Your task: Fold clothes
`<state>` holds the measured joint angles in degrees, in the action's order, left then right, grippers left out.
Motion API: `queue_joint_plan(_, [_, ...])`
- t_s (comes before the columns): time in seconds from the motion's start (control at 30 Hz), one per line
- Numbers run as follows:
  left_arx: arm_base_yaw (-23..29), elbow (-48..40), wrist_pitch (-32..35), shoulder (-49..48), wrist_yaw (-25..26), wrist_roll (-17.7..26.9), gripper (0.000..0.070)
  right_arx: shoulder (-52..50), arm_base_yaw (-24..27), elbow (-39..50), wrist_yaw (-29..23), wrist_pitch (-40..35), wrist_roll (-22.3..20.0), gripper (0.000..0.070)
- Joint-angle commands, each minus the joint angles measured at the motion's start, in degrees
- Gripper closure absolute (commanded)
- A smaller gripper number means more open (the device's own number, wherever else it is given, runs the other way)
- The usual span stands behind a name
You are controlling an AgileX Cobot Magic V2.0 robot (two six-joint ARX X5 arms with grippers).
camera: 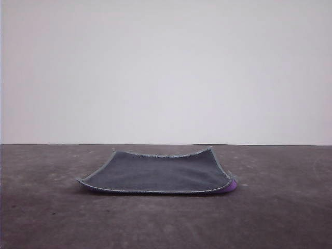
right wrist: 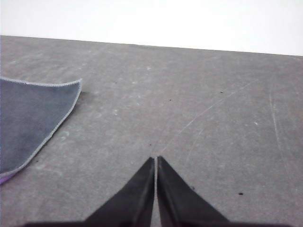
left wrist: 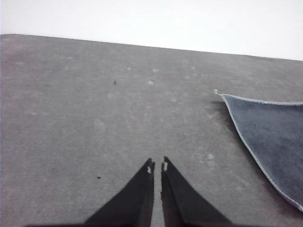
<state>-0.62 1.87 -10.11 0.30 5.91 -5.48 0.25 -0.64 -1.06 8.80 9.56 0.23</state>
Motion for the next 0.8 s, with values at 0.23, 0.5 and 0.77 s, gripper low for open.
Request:
queue_joint_plan(0.23, [-0.09, -1.05, -0.55, -0.11, 0.07, -0.17, 0.0684, -0.04, 0.04, 0.42, -0.20, -0.55, 0.46, 0.0697])
queue_joint_plan(0.5, [-0.09, -1.05, -0.55, -0.11, 0.07, -0.17, 0.0684, -0.04, 0.04, 0.42, -0.20, -0.55, 0.46, 0.0696])
queue_joint_plan(0.77, [-0.09, -1.05, -0.55, -0.11, 0.07, -0.17, 0.0684, -0.04, 0.04, 0.42, 0.20, -0.57, 0.63, 0.0696])
